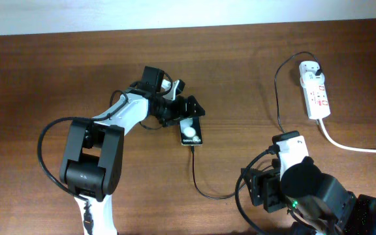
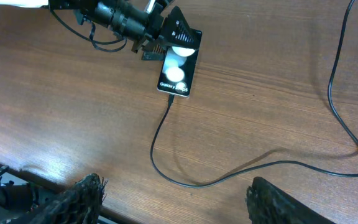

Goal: Plug charger to phone and switch on socket
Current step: 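Lower the plugged-in phone flat onto the table with the left gripper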

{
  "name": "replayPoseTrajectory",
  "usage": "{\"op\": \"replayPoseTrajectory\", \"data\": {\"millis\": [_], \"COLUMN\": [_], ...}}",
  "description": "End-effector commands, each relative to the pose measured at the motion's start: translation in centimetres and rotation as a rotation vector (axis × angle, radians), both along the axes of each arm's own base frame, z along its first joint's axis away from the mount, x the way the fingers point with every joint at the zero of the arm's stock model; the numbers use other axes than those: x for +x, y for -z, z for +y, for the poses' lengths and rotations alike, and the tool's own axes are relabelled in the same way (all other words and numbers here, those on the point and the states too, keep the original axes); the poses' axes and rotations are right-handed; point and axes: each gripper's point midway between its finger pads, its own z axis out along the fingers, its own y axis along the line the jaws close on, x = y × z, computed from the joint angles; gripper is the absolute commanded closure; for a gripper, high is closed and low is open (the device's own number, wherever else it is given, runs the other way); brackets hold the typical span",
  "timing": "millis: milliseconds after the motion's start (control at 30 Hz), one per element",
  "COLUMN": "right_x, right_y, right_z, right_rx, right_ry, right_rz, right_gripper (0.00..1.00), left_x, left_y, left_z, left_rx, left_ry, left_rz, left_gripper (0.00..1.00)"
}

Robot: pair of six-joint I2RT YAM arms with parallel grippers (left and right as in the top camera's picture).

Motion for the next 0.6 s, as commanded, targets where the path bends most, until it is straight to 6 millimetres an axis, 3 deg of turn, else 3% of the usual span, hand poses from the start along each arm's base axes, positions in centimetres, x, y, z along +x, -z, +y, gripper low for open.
{"op": "replayPoseTrajectory", "data": {"millis": [0, 233, 333, 567], "right_x": [0.2, 0.2, 0.2, 0.2], "right_y": [-0.5, -0.5, -0.4, -0.4], "right_z": [-0.3, -0.3, -0.4, -0.4], "right_rx": [0.002, 0.002, -0.002, -0.003], "right_ry": [0.016, 0.016, 0.016, 0.016], "right_rz": [-0.018, -0.017, -0.015, -0.013], "right_gripper": [0.23, 0.23, 0.24, 0.24], "left_x": [-0.4, -0.4, -0.4, -0.2], "left_y": [3.7, 4.6, 5.4, 5.4], "left_z": [2.2, 3.3, 4.8, 4.7], "left_rx": [0.143, 0.222, 0.314, 0.311], "left_ry": [-0.037, -0.060, -0.084, -0.085], "left_rz": [0.029, 0.032, 0.030, 0.022], "left_gripper": [0.01, 0.01, 0.01, 0.01]}}
